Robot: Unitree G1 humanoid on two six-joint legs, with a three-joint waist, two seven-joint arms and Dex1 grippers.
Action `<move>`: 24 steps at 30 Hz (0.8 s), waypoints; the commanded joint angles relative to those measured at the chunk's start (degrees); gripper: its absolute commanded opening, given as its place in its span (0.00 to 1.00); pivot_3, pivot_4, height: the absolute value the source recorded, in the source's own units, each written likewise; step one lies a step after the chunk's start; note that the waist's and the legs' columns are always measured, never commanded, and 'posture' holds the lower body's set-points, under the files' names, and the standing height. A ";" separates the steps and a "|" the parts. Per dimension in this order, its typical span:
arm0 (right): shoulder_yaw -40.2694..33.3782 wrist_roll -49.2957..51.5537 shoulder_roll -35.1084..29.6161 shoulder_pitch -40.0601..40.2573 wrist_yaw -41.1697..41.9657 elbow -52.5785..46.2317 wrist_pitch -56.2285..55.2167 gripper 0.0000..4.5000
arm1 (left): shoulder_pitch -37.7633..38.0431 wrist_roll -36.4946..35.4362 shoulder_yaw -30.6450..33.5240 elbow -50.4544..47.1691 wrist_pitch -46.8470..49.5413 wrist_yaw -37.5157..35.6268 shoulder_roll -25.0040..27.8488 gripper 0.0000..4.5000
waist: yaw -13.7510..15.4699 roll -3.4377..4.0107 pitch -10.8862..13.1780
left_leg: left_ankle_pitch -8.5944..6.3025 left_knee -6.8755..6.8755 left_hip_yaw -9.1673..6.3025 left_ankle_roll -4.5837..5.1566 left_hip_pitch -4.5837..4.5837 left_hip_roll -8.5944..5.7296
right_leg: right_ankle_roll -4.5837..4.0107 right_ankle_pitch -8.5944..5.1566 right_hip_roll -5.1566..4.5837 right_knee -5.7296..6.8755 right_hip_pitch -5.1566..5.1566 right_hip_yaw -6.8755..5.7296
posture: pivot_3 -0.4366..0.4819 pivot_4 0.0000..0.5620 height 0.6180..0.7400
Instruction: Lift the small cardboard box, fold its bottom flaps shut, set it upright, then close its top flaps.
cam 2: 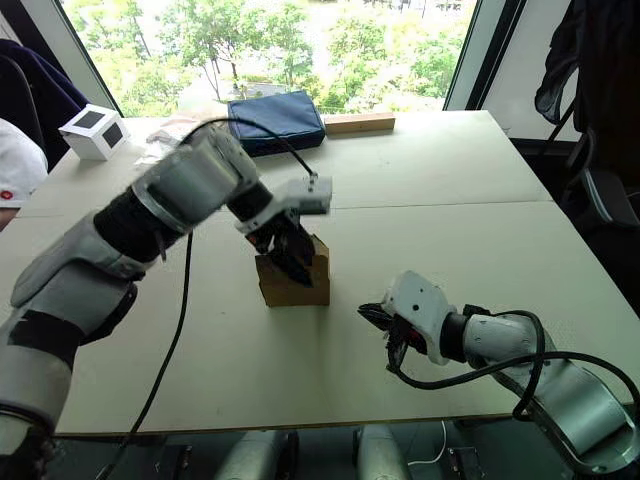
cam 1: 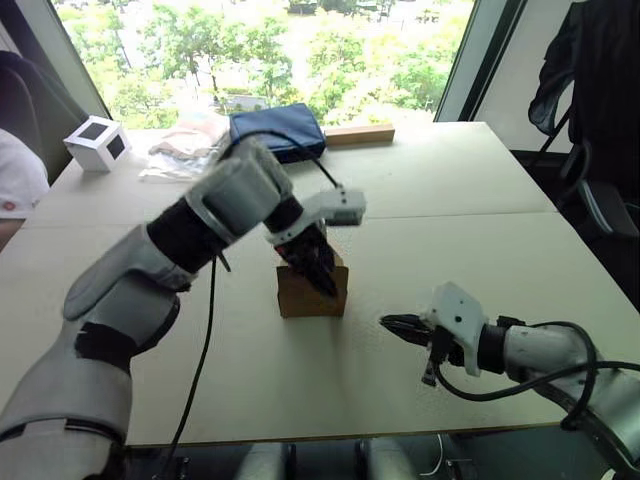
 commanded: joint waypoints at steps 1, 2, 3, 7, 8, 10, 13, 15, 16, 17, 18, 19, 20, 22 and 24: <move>-5.35 5.82 3.62 -1.69 0.33 2.22 -0.18 0.00 | -2.05 -6.00 17.08 7.52 1.47 4.48 1.48 0.77 | -0.16 0.06 -0.03 | -0.03 0.00 0.01 0.06 0.03 0.00 | 0.01 0.00 0.00 0.00 0.02 0.00 | 0.48 0.27 1.00; -5.74 6.07 4.38 -2.05 0.37 3.34 -0.40 0.00 | -1.19 -7.76 22.43 8.94 1.58 7.02 1.36 0.77 | -0.22 0.08 -0.04 | -0.05 0.00 0.01 0.09 0.06 0.00 | 0.01 -0.01 0.00 0.00 0.03 0.02 | 0.48 0.27 1.00; -5.95 5.99 5.09 -2.44 0.32 4.55 -0.76 0.00 | 0.39 -9.35 27.55 9.19 0.71 9.78 1.24 0.77 | -0.25 0.08 -0.04 | -0.06 0.00 0.03 0.10 0.11 0.01 | 0.01 -0.01 0.00 0.02 0.05 0.03 | 0.48 0.27 1.00; -3.86 1.14 6.80 -5.31 -0.03 11.99 -4.28 0.00 | 17.23 -9.79 39.93 -0.54 -4.22 21.55 3.82 0.77 | -0.37 0.30 -0.18 | -0.05 -0.03 0.05 0.08 0.25 0.02 | 0.01 -0.01 -0.02 0.11 0.10 0.10 | 0.48 0.27 1.00; -3.12 -0.14 6.90 -5.78 0.13 13.45 -5.08 0.00 | 21.01 -9.87 41.43 -3.24 -4.16 23.84 4.22 0.66 | -0.25 0.29 -0.17 | -0.05 -0.06 0.10 0.07 0.31 0.02 | 0.00 -0.01 -0.04 0.13 0.12 0.18 | 0.48 0.27 1.00; -1.36 -2.39 7.57 -7.01 0.52 16.43 -6.63 0.00 | 28.97 -12.37 47.35 -8.43 -4.39 27.73 3.52 0.53 | -0.06 0.19 -0.11 | -0.01 -0.08 0.09 0.00 0.26 0.02 | -0.01 0.00 -0.03 0.15 0.06 0.19 | 0.48 0.27 1.00; 1.72 -5.20 10.91 -9.90 0.23 21.98 -9.33 0.00 | 43.59 -14.21 53.55 -14.73 -6.33 31.86 3.12 0.25 | 0.04 0.08 -0.10 | 0.14 0.02 0.07 -0.30 0.02 0.00 | -0.04 0.03 -0.09 0.14 -0.12 0.16 | 0.48 0.27 1.00; 2.89 -5.94 13.95 -11.48 -0.14 25.44 -10.52 0.00 | 52.36 -14.31 53.83 -18.96 -8.64 33.23 2.62 0.06 | 0.06 0.10 -0.12 | 0.15 0.00 0.08 -0.33 0.03 -0.05 | -0.05 0.04 -0.29 0.15 -0.11 0.17 | 0.48 0.27 1.00; 3.91 -7.21 15.04 -12.09 -0.01 27.55 -11.72 0.00 | 55.74 -14.62 53.70 -20.88 -9.03 34.48 1.83 0.01 | 0.08 0.11 -0.12 | 0.15 -0.02 0.08 -0.35 0.06 -0.05 | -0.05 0.05 -0.32 0.12 -0.09 0.18 | 0.48 0.27 1.00; 4.60 -8.28 15.72 -12.47 0.19 29.03 -12.68 0.00 | 57.82 -15.05 53.59 -22.16 -9.19 35.59 1.32 0.01 | 0.39 0.11 -0.12 | 0.14 -0.03 0.08 -0.35 0.08 -0.06 | -0.06 0.05 -0.35 0.10 -0.05 0.18 | 0.48 0.27 1.00; 5.65 -10.02 16.48 -12.85 0.12 31.13 -14.16 0.00 | 60.23 -14.60 52.59 -23.09 -10.47 36.56 0.49 0.01 | 0.89 0.09 -0.12 | 0.13 -0.03 0.05 -0.33 0.08 -0.10 | -0.06 0.05 -0.38 0.11 -0.02 0.15 | 0.48 0.27 1.00; 6.41 -11.30 17.19 -13.15 0.19 32.96 -15.52 0.00 | 62.09 -14.09 51.50 -23.83 -11.73 37.60 -0.38 0.01 | 1.15 0.07 -0.13 | 0.08 -0.03 0.01 -0.25 0.07 -0.12 | -0.09 0.07 -0.38 0.09 -0.01 0.12 | 0.48 0.27 1.00; 6.96 -12.26 17.82 -13.36 0.30 34.48 -16.71 0.00 | 63.42 -13.87 50.62 -24.37 -12.98 38.30 -1.26 0.01 | 1.48 0.08 -0.13 | 0.05 -0.03 0.01 -0.21 0.08 -0.12 | -0.14 0.11 -0.38 0.06 0.01 0.10 | 0.48 0.27 1.00; 8.26 -14.02 18.97 -13.61 0.90 36.98 -18.97 0.00 | 64.90 -13.16 48.63 -24.03 -15.65 40.60 -3.82 0.01 | 1.69 0.08 -0.14 | 0.06 -0.02 -0.03 -0.22 0.10 -0.15 | -0.15 0.12 -0.39 0.06 0.06 0.06 | 0.48 0.27 1.00; 9.20 -15.12 20.08 -13.81 1.24 38.60 -20.41 0.00 | 66.24 -12.13 46.06 -23.69 -18.24 42.14 -5.71 0.01 | 1.47 0.11 -0.17 | 0.06 -0.03 -0.04 -0.22 0.11 -0.18 | -0.15 0.12 -0.37 0.04 0.07 0.04 | 0.48 0.27 1.00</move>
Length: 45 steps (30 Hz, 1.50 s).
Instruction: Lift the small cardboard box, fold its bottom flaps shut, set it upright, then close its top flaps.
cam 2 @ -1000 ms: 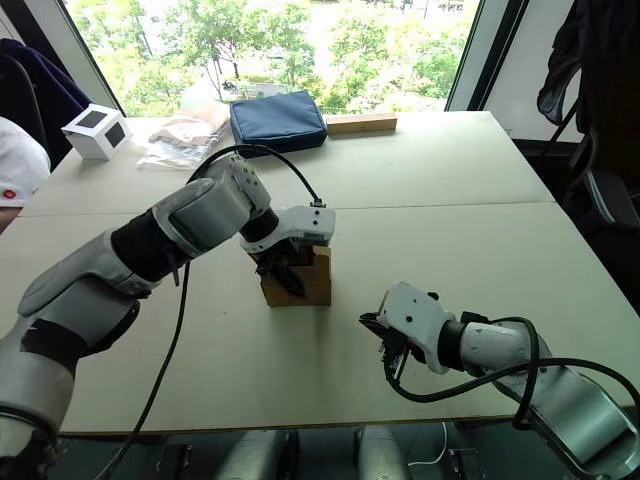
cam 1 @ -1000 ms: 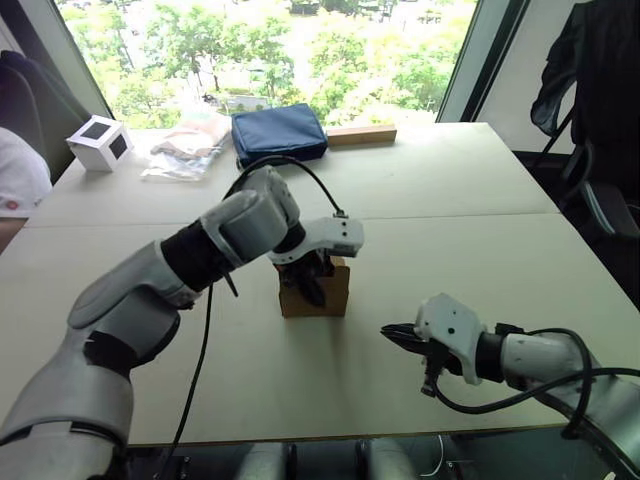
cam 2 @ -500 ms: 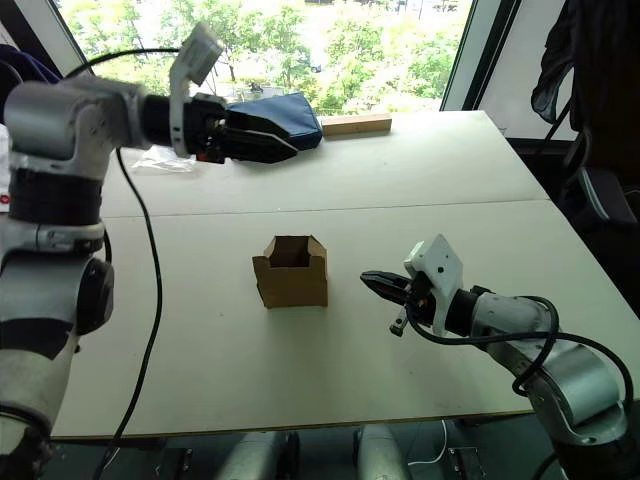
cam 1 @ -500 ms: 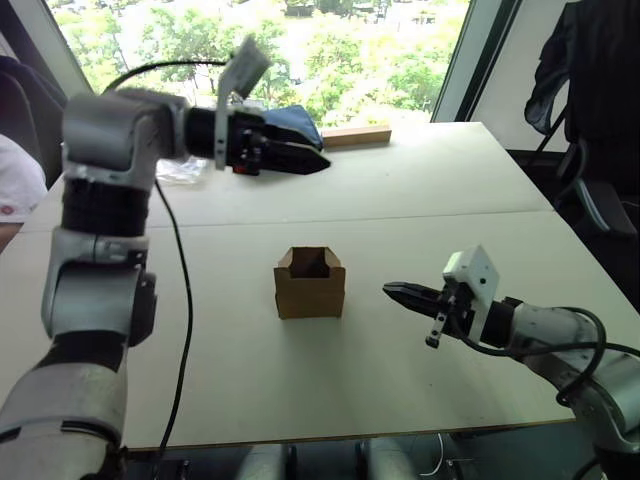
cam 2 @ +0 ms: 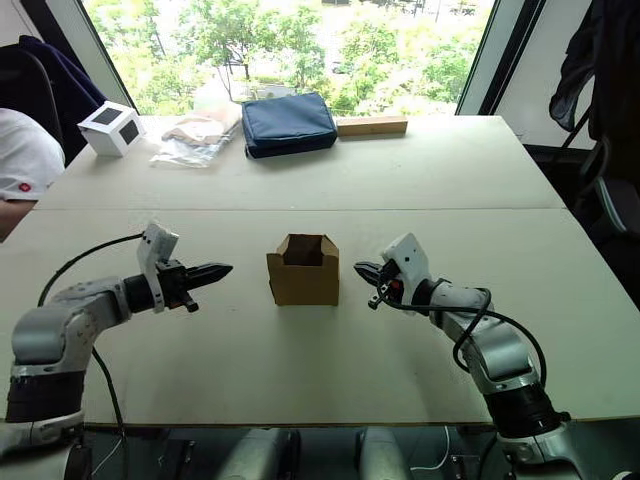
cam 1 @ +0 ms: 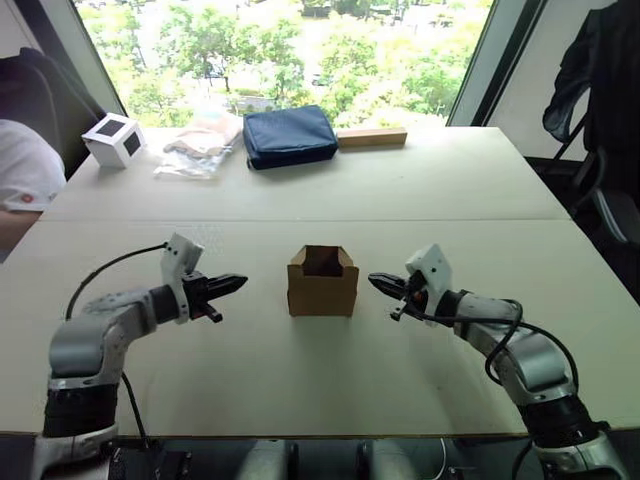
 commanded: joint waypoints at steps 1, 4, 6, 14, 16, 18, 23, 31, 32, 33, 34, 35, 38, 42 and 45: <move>1.15 -2.38 1.73 -0.98 1.13 1.87 -4.05 0.00 | 1.79 1.61 -4.89 -1.90 -6.31 2.91 -2.46 0.01 | -0.35 0.04 -0.04 | 0.00 0.00 0.03 0.00 0.06 0.00 | 0.00 0.00 0.00 0.01 0.04 0.00 | 0.48 0.27 1.00; 1.65 -3.33 2.54 -0.77 1.69 2.63 -4.95 0.00 | 3.14 3.60 -8.49 -0.99 -10.15 3.86 -2.54 0.01 | -0.85 0.06 -0.04 | 0.05 -0.09 0.07 -0.09 0.07 0.03 | -0.01 0.00 0.05 0.01 -0.06 0.03 | 0.48 0.27 1.00; 2.30 -3.97 3.01 -0.45 2.01 2.96 -5.32 0.00 | 2.65 3.86 -10.03 -0.28 -10.51 5.46 -3.53 0.01 | -0.89 0.07 -0.05 | 0.05 -0.13 0.07 -0.09 0.07 0.05 | -0.01 0.00 0.06 0.01 -0.09 0.03 | 0.48 0.27 1.00; 4.30 -3.85 4.90 2.92 3.17 -1.01 -3.42 0.00 | 2.16 0.95 -12.93 -3.03 -6.69 5.78 -2.73 0.01 | -0.69 0.08 -0.05 | 0.04 -0.13 0.06 -0.08 0.09 0.05 | -0.01 0.00 0.09 0.02 -0.06 0.01 | 0.48 0.27 1.00; 4.84 -3.71 4.92 4.28 3.47 -2.88 -2.60 0.00 | 3.11 0.36 -13.59 -4.21 -5.73 4.99 -1.66 0.01 | -0.70 0.08 -0.05 | 0.04 -0.13 0.06 -0.07 0.08 0.05 | -0.01 0.00 0.09 0.01 -0.04 0.01 | 0.48 0.27 1.00; 5.29 -3.85 4.94 5.63 3.48 -4.62 -1.76 0.00 | 4.29 -0.15 -14.19 -5.15 -5.13 4.16 -0.73 0.01 | -0.74 0.09 -0.06 | 0.04 -0.13 0.06 -0.07 0.09 0.05 | -0.01 0.00 0.09 0.01 -0.05 0.01 | 0.48 0.27 1.00; 4.95 -4.06 4.82 7.47 3.29 -6.31 -0.54 0.00 | 5.86 -2.24 -13.35 -5.98 -3.52 4.37 -0.28 0.01 | -0.74 0.12 -0.07 | 0.04 -0.14 0.05 -0.07 0.11 0.06 | -0.01 -0.01 0.07 0.01 -0.04 0.02 | 0.48 0.27 1.00; -0.65 -3.40 -4.26 8.61 8.27 -9.90 -0.72 0.00 | 4.47 -3.39 -8.80 -1.24 -5.72 -1.35 8.23 0.01 | -0.57 0.14 -0.06 | 0.03 -0.15 0.05 -0.07 0.13 0.06 | -0.02 -0.01 0.06 -0.02 0.00 0.00 | 0.48 0.27 1.00; -1.25 -3.06 -5.45 8.70 9.02 -10.34 -0.77 0.00 | 3.94 -3.77 -8.47 -0.70 -5.90 -2.05 9.13 0.01 | -0.48 0.14 -0.06 | 0.03 -0.15 0.05 -0.06 0.12 0.06 | -0.02 -0.01 0.07 -0.03 -0.01 0.00 | 0.48 0.27 1.00; -2.20 -2.31 -6.62 8.50 9.88 -10.67 -0.65 0.00 | 3.00 -4.57 -8.15 -0.32 -5.74 -2.98 9.99 0.01 | -0.47 0.14 -0.06 | 0.03 -0.15 0.05 -0.06 0.13 0.06 | -0.02 -0.01 0.07 -0.05 0.01 -0.02 | 0.48 0.27 1.00; -3.76 -0.80 -7.51 7.51 10.82 -11.08 0.03 0.00 | 1.41 -5.88 -7.67 -0.50 -5.32 -4.49 10.97 0.01 | -0.40 0.13 -0.05 | 0.02 -0.15 0.05 -0.05 0.13 0.06 | -0.02 -0.01 0.07 -0.07 0.03 -0.03 | 0.48 0.27 1.00; -5.36 1.12 -8.21 6.06 11.94 -11.42 0.95 0.00 | -0.60 -7.26 -7.49 -0.83 -4.47 -6.13 11.99 0.01 | -0.32 0.12 -0.05 | 0.02 -0.15 0.05 -0.04 0.13 0.06 | -0.02 -0.01 0.07 -0.08 0.05 -0.04 | 0.48 0.27 1.00; -8.03 7.59 -8.05 0.25 14.25 -12.35 5.07 0.00 | -6.62 -9.31 -9.51 -1.75 -3.23 -10.14 14.10 0.01 | -0.43 0.11 -0.02 | 0.02 -0.14 0.04 -0.03 0.11 0.07 | -0.02 -0.01 0.06 -0.11 0.06 -0.07 | 0.48 0.27 1.00; -6.22 9.81 -7.22 -4.26 15.37 -12.69 7.87 0.00 | -11.02 -8.55 -12.91 -0.84 -4.55 -12.15 14.21 0.01 | -0.58 0.13 -0.04 | 0.02 -0.20 0.03 -0.03 0.15 0.09 | -0.02 -0.01 0.03 -0.12 0.06 -0.07 | 0.48 0.27 1.00; -4.87 10.95 -4.22 -7.50 13.88 -11.69 9.30 0.00 | -14.04 -7.75 -14.86 1.08 -5.62 -12.57 13.02 0.01 | -0.79 0.10 -0.02 | 0.01 -0.24 0.04 -0.02 0.12 0.08 | -0.02 -0.01 0.03 -0.15 0.03 -0.05 | 0.48 0.27 1.00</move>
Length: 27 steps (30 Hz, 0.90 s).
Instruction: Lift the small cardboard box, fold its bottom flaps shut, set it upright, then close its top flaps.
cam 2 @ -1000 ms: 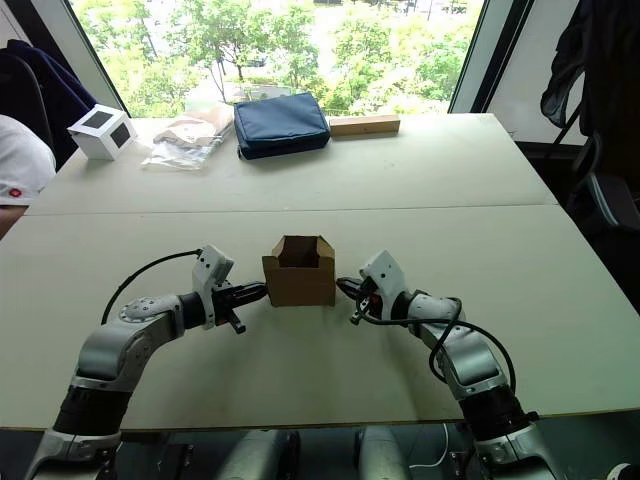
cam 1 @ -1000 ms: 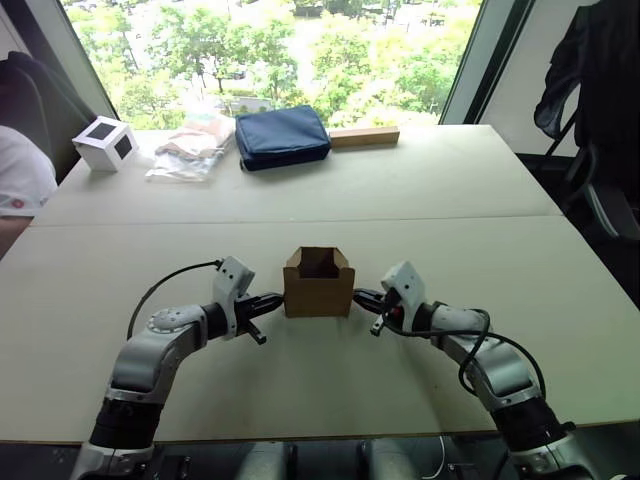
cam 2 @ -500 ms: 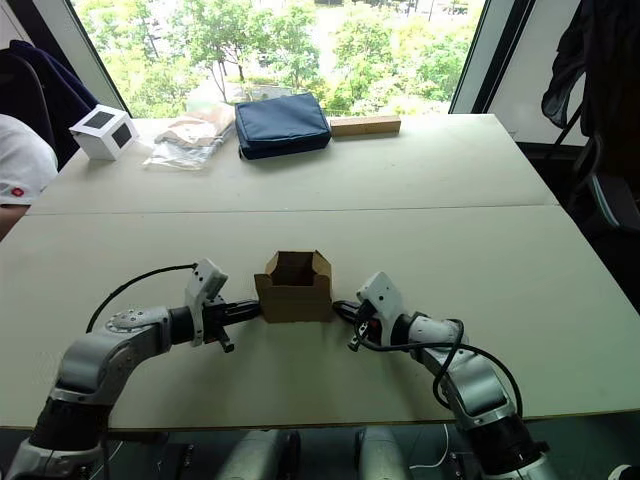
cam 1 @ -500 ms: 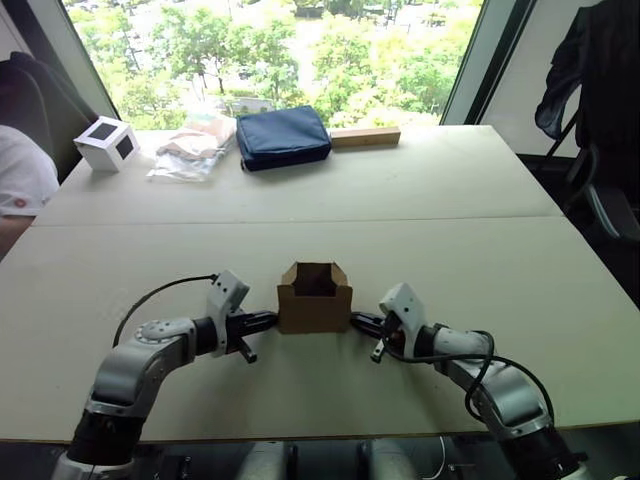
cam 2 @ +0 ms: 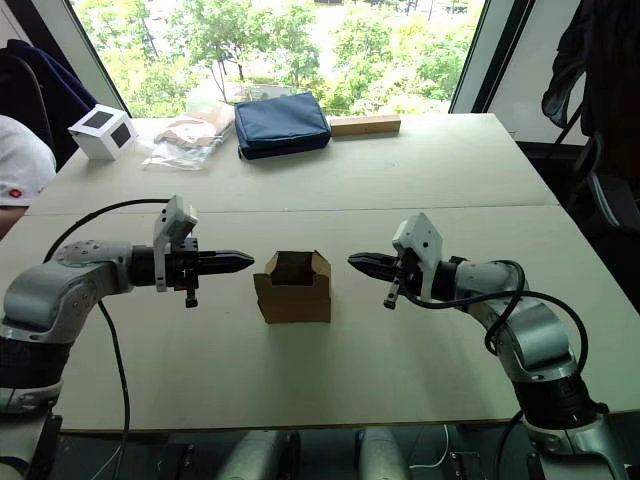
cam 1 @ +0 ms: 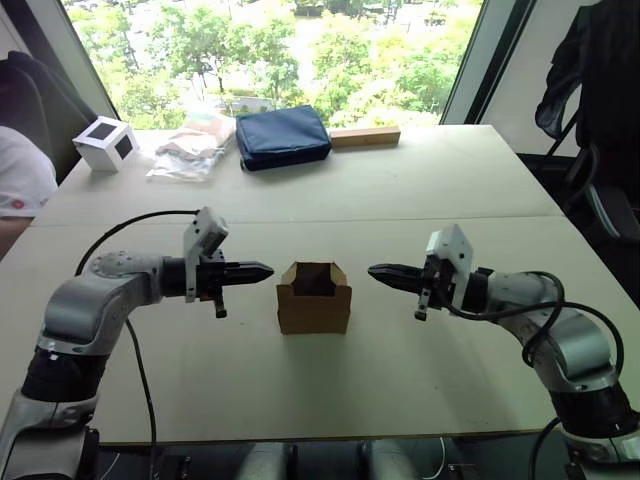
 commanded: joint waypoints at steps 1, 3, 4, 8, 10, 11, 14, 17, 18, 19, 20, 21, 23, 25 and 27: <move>1.50 1.92 3.77 -3.62 -1.34 -0.01 1.46 0.00 | -3.75 1.01 -2.29 1.97 -2.39 -1.21 -1.00 0.01 | -0.04 -0.03 0.02 | 0.01 0.01 0.01 0.00 0.00 0.00 | 0.00 0.00 0.00 0.00 0.00 0.01 | 0.48 0.27 1.00; 2.98 0.45 4.69 -4.18 -1.24 0.98 0.74 0.00 | -4.73 1.86 -3.40 3.34 -3.61 -1.75 -1.36 0.01 | -0.05 -0.02 0.02 | 0.02 0.03 0.00 -0.02 -0.02 0.00 | 0.01 0.00 0.04 0.05 -0.02 0.00 | 0.48 0.27 1.00; 3.74 -0.43 4.98 -4.38 -1.23 1.80 0.12 0.00 | -5.13 2.23 -3.86 4.01 -4.08 -1.86 -1.63 0.01 | -0.03 -0.02 0.02 | 0.01 0.04 0.01 -0.01 -0.02 0.00 | 0.01 0.00 0.06 0.05 -0.02 -0.01 | 0.48 0.27 1.00; 5.54 -2.45 6.00 -5.16 -1.51 4.80 -1.55 0.00 | -5.77 3.73 -5.69 5.68 -6.17 -2.56 -2.60 0.01 | 0.02 -0.02 0.02 | 0.01 0.04 0.01 0.00 -0.02 -0.04 | 0.01 0.00 0.04 0.05 -0.02 -0.02 | 0.48 0.27 1.00; 6.66 -3.48 6.10 -5.19 -1.10 5.70 -1.89 0.00 | -5.75 4.53 -6.47 6.14 -7.13 -2.65 -3.05 0.01 | 0.07 -0.02 0.02 | 0.01 0.05 0.01 0.00 -0.03 -0.04 | 0.01 0.01 0.05 0.05 -0.02 -0.02 | 0.48 0.27 1.00; 7.36 -4.29 6.04 -5.17 -0.92 6.11 -2.24 0.00 | -5.64 5.03 -6.93 6.38 -7.74 -2.84 -3.15 0.01 | 0.02 -0.02 0.02 | 0.01 0.05 0.01 0.00 -0.03 -0.04 | 0.01 0.00 0.05 0.05 -0.02 -0.02 | 0.48 0.27 1.00; 8.88 -5.95 6.23 -5.56 -0.38 7.51 -3.33 0.00 | -5.14 6.81 -8.26 7.46 -10.23 -3.27 -3.70 0.01 | -0.05 -0.02 0.02 | 0.01 0.05 0.01 -0.01 -0.03 -0.04 | 0.01 0.00 0.06 0.07 -0.05 -0.01 | 0.48 0.27 1.00; 9.72 -6.66 6.96 -6.34 -0.06 8.69 -3.81 0.00 | -5.01 7.57 -8.74 8.00 -11.08 -3.09 -4.49 0.01 | -0.21 -0.02 0.02 | 0.01 0.06 0.01 -0.01 -0.03 -0.03 | 0.01 0.00 0.08 0.08 -0.05 -0.02 | 0.48 0.27 1.00; 10.31 -7.16 7.11 -6.72 0.21 9.09 -3.97 0.00 | -4.98 7.75 -8.73 8.02 -11.30 -2.93 -4.79 0.01 | -0.29 -0.02 0.02 | 0.02 0.05 0.01 -0.01 -0.03 -0.03 | 0.01 0.00 0.08 0.08 -0.05 -0.02 | 0.48 0.27 1.00; 10.71 -7.57 7.21 -6.96 0.43 9.37 -4.10 0.00 | -4.95 7.88 -8.70 8.02 -11.45 -2.84 -5.00 0.01 | -0.45 -0.02 0.02 | 0.01 0.05 0.01 -0.01 -0.03 -0.03 | 0.01 0.00 0.08 0.08 -0.06 -0.01 | 0.48 0.27 1.00; 11.22 -8.20 7.22 -7.39 0.63 9.94 -4.32 0.00 | -4.92 7.96 -8.63 7.96 -11.46 -2.70 -5.21 0.01 | -0.50 -0.02 0.02 | 0.01 0.05 0.01 0.00 -0.03 -0.03 | 0.01 0.00 0.08 0.08 -0.05 -0.02 | 0.48 0.27 1.00; 11.59 -8.69 7.22 -7.73 0.72 10.42 -4.53 0.00 | -4.88 8.04 -8.55 7.91 -11.46 -2.60 -5.38 0.01 | -0.66 -0.02 0.02 | 0.01 0.05 0.01 0.00 -0.03 -0.04 | 0.01 0.00 0.08 0.08 -0.05 -0.02 | 0.48 0.27 1.00; 11.85 -9.27 7.29 -8.03 0.78 11.07 -4.95 0.00 | -4.65 8.21 -8.40 7.69 -11.44 -2.46 -5.60 0.01 | -0.83 -0.02 0.02 | 0.01 0.05 0.01 0.00 -0.03 -0.04 | 0.01 0.00 0.08 0.08 -0.05 -0.02 | 0.48 0.27 1.00; 11.96 -9.60 7.24 -7.86 0.94 11.00 -4.90 0.00 | -3.86 8.52 -8.28 7.17 -11.74 -2.25 -5.64 0.01 | -0.88 -0.02 0.02 | 0.01 0.05 0.01 0.00 -0.03 -0.04 | 0.01 0.00 0.08 0.09 -0.05 -0.02 | 0.48 0.27 1.00; 11.38 -9.06 7.70 -7.85 0.67 10.76 -4.15 0.00 | -3.28 9.01 -7.94 7.36 -12.53 -1.48 -5.86 0.01 | -0.92 -0.02 0.02 | 0.01 0.05 0.00 0.00 -0.03 -0.04 | 0.01 0.00 0.08 0.09 -0.05 -0.02 | 0.48 0.27 1.00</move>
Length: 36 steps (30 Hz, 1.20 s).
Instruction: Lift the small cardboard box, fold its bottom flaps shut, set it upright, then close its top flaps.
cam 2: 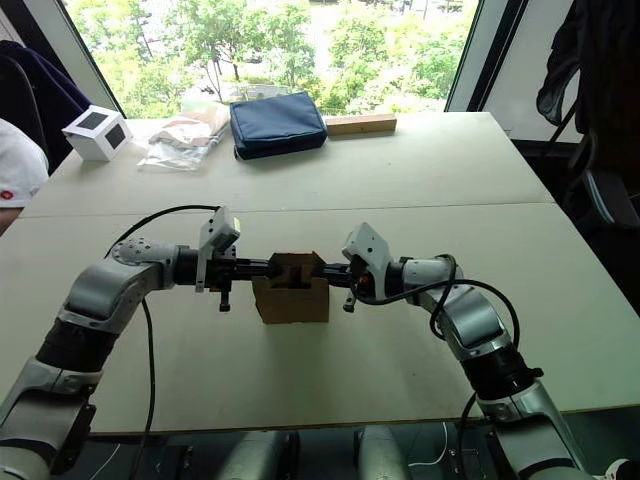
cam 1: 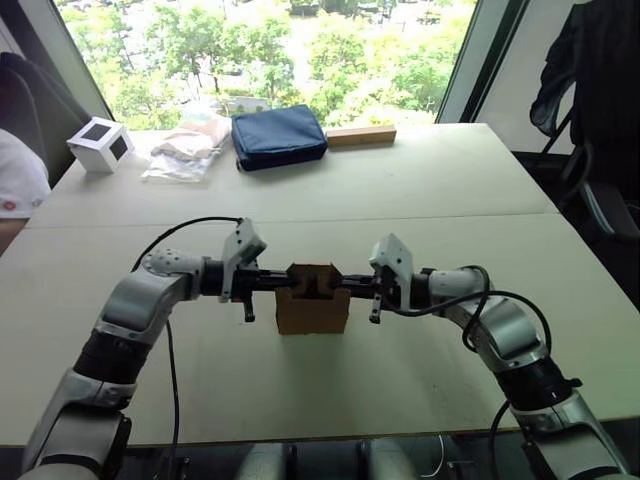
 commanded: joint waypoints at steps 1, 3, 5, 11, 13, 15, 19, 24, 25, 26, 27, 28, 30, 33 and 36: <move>-0.81 0.55 0.88 -0.73 -0.14 -0.71 0.40 0.00 | 0.62 0.67 1.12 -0.81 -1.68 1.17 -0.15 0.01 | -0.02 0.00 0.00 | 0.00 0.00 0.00 0.00 0.00 0.00 | 0.00 0.00 0.00 0.00 0.00 0.00 | 0.48 0.27 1.00; -0.82 1.07 0.59 -0.60 0.51 -1.76 0.95 0.00 | 0.85 0.55 1.30 -0.66 -2.00 1.36 -0.32 0.01 | 0.05 0.00 0.00 | 0.00 0.00 -0.01 0.00 0.00 0.00 | 0.00 0.00 0.00 0.00 0.00 0.00 | 0.48 0.27 1.00; -0.95 1.29 0.26 -0.33 0.87 -2.48 1.28 0.00 | 1.18 0.18 1.36 -1.30 -1.91 1.44 -0.42 0.01 | 0.03 0.00 0.00 | 0.00 0.00 -0.01 0.00 0.00 0.00 | 0.00 0.00 -0.01 0.00 0.00 0.00 | 0.48 0.27 1.00; -4.59 5.50 0.63 -0.16 1.17 -4.23 3.64 0.00 | 1.71 -3.90 4.78 -4.25 1.57 2.50 -0.72 0.01 | 0.03 0.00 0.00 | 0.00 0.00 -0.01 0.00 -0.01 0.00 | 0.00 0.00 -0.02 0.00 -0.01 0.01 | 0.48 0.27 1.00; -7.90 9.93 0.64 -0.77 1.50 -5.37 6.39 0.00 | 1.50 -7.45 7.80 -4.93 4.51 2.28 -0.11 0.01 | 0.02 -0.01 0.00 | 0.00 0.00 -0.01 0.00 -0.01 0.00 | 0.00 0.00 -0.03 0.00 -0.01 0.01 | 0.48 0.27 1.00; -10.49 13.06 0.34 -1.48 1.49 -5.99 8.56 0.00 | 1.14 -9.87 9.97 -4.88 7.13 2.20 0.79 0.01 | 0.01 0.00 0.00 | 0.00 0.00 -0.02 0.00 -0.03 0.01 | 0.00 0.00 -0.03 0.00 -0.02 0.01 | 0.48 0.27 1.00; -15.11 17.90 -1.22 -2.99 0.43 -7.45 13.04 0.00 | 0.22 -7.72 10.94 -0.92 4.29 3.07 1.73 0.01 | 0.05 0.00 0.00 | 0.00 0.00 -0.03 0.00 -0.02 0.01 | 0.00 0.00 -0.04 -0.01 -0.02 0.01 | 0.48 0.27 1.00; -20.93 27.63 -4.75 -1.15 -2.75 -17.69 22.10 0.00 | -0.10 -4.57 12.00 6.07 -0.95 6.92 -0.14 0.01 | 0.23 0.01 0.01 | -0.01 -0.01 -0.04 0.01 -0.05 0.00 | 0.00 0.00 -0.13 -0.03 -0.03 0.00 | 0.48 0.27 1.00; -20.16 28.03 -6.40 -0.15 -2.70 -20.65 23.26 0.00 | -0.55 -3.25 11.40 8.35 -2.84 7.33 -0.70 0.01 | 0.20 0.01 0.01 | -0.01 -0.01 -0.04 0.01 -0.05 0.00 | 0.00 0.00 -0.15 -0.03 -0.03 0.00 | 0.48 0.27 1.00; -18.69 27.91 -8.07 0.94 -2.60 -23.81 24.00 0.00 | -1.46 -2.17 10.77 11.04 -4.33 7.45 -1.43 0.01 | 0.27 0.01 0.01 | -0.02 -0.01 -0.04 0.02 -0.06 0.01 | 0.00 0.00 -0.16 -0.06 -0.03 0.00 | 0.48 0.27 1.00; -17.37 28.04 -9.34 1.85 -2.68 -26.56 24.64 0.00 | -2.45 -1.25 10.14 13.62 -5.65 7.25 -2.20 0.01 | 0.27 0.01 0.01 | -0.02 -0.02 -0.04 0.02 -0.06 0.00 | 0.00 0.00 -0.17 -0.07 -0.03 -0.01 | 0.48 0.27 1.00; -16.22 28.50 -9.90 2.49 -3.14 -28.87 25.19 0.00 | -3.37 -0.64 9.59 15.96 -6.62 6.75 -2.94 0.01 | 0.22 -0.01 0.00 | -0.02 -0.02 -0.05 0.02 -0.06 0.01 | 0.00 0.00 -0.16 -0.08 -0.02 -0.01 | 0.48 0.27 1.00; -13.71 28.40 -8.97 2.97 -5.29 -32.21 25.25 0.00 | -5.30 0.69 8.32 20.90 -8.43 5.38 -4.59 0.01 | 0.23 -0.03 0.00 | -0.02 -0.02 -0.03 0.03 -0.06 0.01 | 0.00 0.00 -0.16 -0.07 -0.02 -0.02 | 0.48 0.27 1.00; -4.56 16.01 -9.64 1.84 -8.95 -33.16 18.95 0.00 | -8.27 3.57 6.77 28.13 -11.11 5.29 -6.81 0.01 | 0.14 -0.02 0.00 | -0.02 -0.01 -0.04 0.03 -0.07 0.01 | 0.01 0.00 -0.14 -0.06 -0.02 -0.06 | 0.48 0.27 1.00; -1.84 13.05 -8.29 1.85 -10.93 -32.87 16.96 0.00 | -9.52 3.71 6.51 30.46 -11.30 4.64 -9.36 0.01 | 0.09 -0.03 0.00 | -0.01 0.01 -0.02 0.02 -0.09 -0.02 | 0.02 0.00 -0.05 -0.04 -0.07 -0.08 | 0.48 0.27 1.00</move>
